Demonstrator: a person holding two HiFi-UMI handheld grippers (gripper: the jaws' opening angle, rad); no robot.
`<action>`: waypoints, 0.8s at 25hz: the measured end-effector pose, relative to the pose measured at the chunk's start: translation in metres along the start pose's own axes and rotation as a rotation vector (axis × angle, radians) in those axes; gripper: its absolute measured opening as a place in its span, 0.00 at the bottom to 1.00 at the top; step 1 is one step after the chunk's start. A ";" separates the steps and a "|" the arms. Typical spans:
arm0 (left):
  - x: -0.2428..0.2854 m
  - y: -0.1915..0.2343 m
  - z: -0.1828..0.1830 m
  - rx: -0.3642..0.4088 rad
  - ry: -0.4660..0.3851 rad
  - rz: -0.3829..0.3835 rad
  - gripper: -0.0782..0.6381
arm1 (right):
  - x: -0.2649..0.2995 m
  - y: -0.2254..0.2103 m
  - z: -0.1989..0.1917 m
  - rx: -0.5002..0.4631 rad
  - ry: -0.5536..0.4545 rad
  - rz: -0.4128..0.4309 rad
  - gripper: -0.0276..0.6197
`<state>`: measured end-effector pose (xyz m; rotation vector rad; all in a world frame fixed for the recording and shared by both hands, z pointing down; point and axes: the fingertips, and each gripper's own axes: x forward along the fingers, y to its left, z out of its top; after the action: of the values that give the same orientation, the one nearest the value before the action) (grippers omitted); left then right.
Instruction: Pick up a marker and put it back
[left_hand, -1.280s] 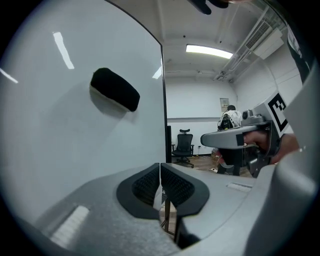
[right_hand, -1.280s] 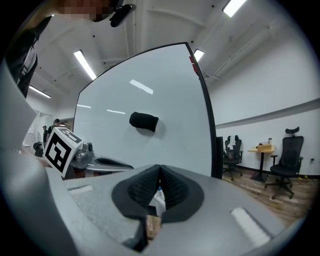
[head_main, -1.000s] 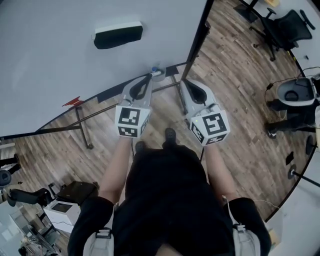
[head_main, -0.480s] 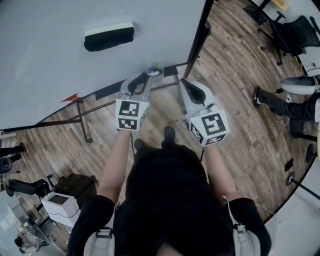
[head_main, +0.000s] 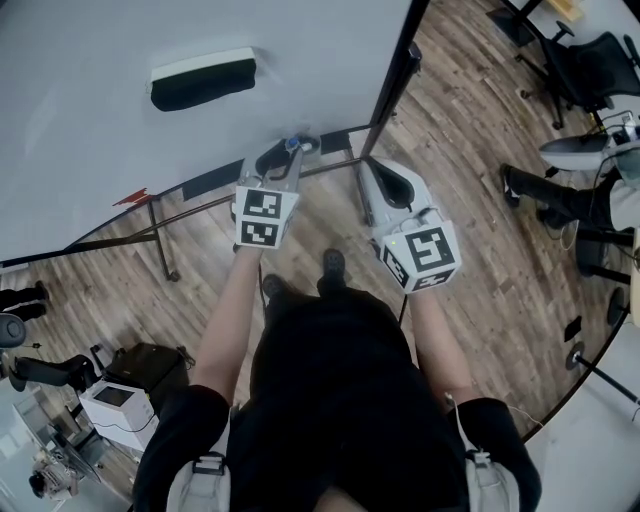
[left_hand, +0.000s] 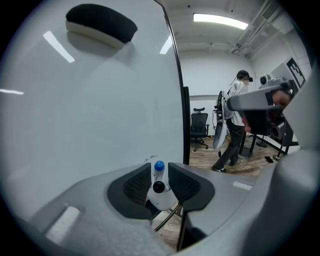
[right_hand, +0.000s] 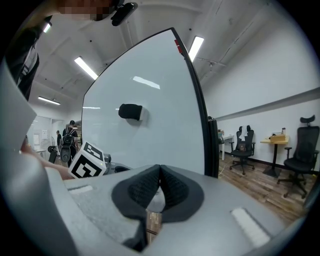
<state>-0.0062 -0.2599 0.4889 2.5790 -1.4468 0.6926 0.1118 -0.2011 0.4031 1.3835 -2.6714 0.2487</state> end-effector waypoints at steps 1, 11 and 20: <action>0.002 0.001 -0.002 -0.001 0.005 0.001 0.27 | 0.000 -0.001 -0.001 0.001 0.002 -0.002 0.05; 0.012 0.000 -0.008 0.016 0.023 0.021 0.23 | -0.004 -0.009 -0.001 0.000 0.008 -0.017 0.05; 0.003 -0.003 0.000 0.030 0.002 0.026 0.22 | -0.010 -0.006 0.000 -0.005 0.005 -0.020 0.05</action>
<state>-0.0023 -0.2605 0.4908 2.5858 -1.4826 0.7251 0.1223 -0.1962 0.4013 1.4053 -2.6509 0.2432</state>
